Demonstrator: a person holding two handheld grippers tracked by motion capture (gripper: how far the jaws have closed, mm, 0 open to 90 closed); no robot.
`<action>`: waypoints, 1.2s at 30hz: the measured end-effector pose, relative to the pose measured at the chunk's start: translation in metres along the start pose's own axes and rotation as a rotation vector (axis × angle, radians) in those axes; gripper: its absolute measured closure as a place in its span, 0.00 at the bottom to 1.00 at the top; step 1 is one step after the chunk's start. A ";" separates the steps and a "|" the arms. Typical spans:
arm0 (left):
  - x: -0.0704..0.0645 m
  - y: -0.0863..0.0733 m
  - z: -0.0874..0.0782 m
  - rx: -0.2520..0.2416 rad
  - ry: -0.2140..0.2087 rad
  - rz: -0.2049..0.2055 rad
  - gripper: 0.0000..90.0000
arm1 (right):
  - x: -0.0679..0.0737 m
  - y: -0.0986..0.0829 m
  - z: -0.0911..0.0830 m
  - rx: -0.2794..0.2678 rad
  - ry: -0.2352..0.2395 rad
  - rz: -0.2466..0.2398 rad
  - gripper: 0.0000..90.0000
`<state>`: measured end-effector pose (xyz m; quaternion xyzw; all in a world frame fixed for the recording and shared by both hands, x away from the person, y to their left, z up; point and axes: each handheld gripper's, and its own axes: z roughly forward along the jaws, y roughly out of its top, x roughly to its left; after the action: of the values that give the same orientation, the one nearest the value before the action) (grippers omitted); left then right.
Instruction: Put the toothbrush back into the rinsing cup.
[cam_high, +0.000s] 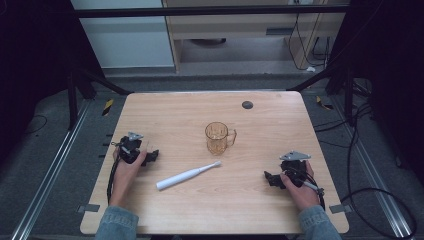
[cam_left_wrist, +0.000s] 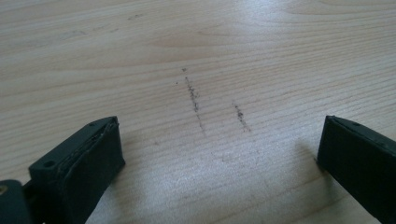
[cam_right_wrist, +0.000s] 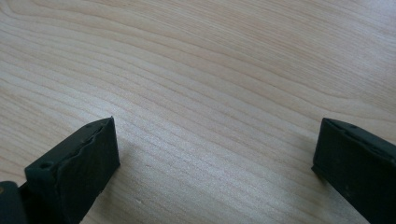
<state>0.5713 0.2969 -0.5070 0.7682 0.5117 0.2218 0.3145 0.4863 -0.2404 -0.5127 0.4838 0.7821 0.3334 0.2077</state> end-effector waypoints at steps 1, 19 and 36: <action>0.000 0.000 0.000 0.000 0.000 0.000 0.00 | 0.000 0.000 0.000 0.000 0.000 0.000 0.00; -0.021 0.006 -0.037 -0.073 -0.022 0.061 0.13 | 0.000 -0.001 -0.001 0.000 -0.001 -0.004 0.00; -0.064 0.037 -0.080 -0.202 -0.151 0.094 0.07 | 0.000 -0.001 -0.001 0.000 -0.001 -0.004 0.00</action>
<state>0.5184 0.2473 -0.4255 0.7702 0.4250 0.2283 0.4172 0.4857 -0.2408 -0.5127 0.4825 0.7829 0.3329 0.2086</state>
